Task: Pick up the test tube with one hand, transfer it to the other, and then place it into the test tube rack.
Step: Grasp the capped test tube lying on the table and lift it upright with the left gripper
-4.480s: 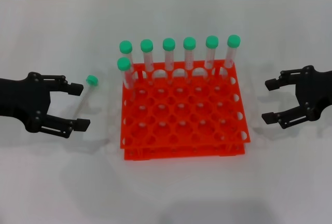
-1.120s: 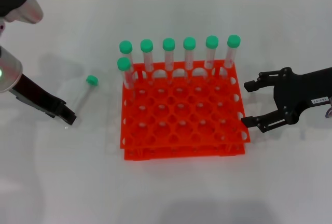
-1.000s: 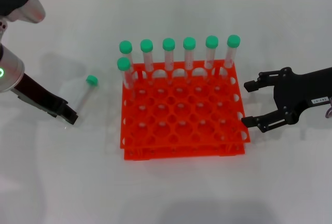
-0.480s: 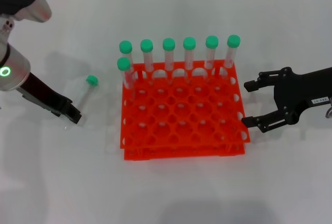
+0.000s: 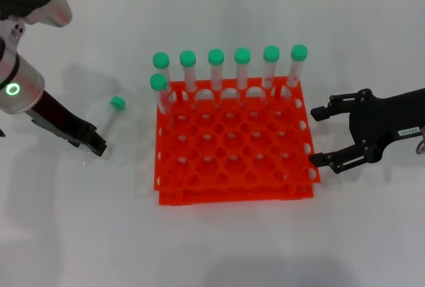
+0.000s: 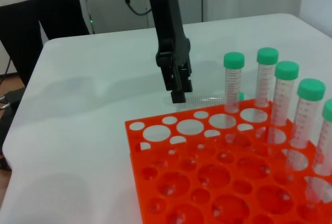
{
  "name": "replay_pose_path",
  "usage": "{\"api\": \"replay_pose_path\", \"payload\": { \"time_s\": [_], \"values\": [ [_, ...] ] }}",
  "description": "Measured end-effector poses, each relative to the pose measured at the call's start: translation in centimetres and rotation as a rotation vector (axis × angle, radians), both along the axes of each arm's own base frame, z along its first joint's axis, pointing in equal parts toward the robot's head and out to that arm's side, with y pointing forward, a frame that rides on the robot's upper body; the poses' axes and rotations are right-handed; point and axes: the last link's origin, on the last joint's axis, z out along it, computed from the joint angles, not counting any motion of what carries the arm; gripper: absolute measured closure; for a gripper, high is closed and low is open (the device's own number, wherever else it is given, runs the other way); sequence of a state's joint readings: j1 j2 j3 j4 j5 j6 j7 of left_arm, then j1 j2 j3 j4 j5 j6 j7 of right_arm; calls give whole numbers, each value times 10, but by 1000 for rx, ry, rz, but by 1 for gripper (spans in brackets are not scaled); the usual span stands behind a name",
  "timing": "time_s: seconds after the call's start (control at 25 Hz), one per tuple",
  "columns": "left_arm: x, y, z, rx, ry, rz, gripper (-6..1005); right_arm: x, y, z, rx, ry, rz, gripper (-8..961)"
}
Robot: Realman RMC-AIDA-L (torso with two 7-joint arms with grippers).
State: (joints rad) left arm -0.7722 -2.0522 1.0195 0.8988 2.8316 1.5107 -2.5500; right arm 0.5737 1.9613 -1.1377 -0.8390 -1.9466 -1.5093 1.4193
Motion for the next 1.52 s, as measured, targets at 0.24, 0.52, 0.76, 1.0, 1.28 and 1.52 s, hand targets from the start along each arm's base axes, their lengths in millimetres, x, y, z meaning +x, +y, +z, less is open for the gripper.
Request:
{"api": "replay_pose_path", "payload": {
  "time_s": [0.24,0.52,0.76,1.0,1.28,1.52],
  "values": [
    [1,0,-3,-11,2,5,626,0,0,-1,-2,-1,1,80],
    [1,-1,-5,-11,4,18,681,0,-2,-2,-12,-8,7,80],
    [-1,0,-5,-4,6,17,725,-1,-2,-2,-13,-8,9,81],
    [-4,-1,-6,-2,8,24,723,-1,-2,-2,-13,-8,10,81],
    [-3,1,-6,-6,14,16,727,-2,-1,-3,-13,-7,12,80],
    [-2,1,-6,-4,16,15,751,-3,-1,-2,-10,-8,16,81]
  ]
}}
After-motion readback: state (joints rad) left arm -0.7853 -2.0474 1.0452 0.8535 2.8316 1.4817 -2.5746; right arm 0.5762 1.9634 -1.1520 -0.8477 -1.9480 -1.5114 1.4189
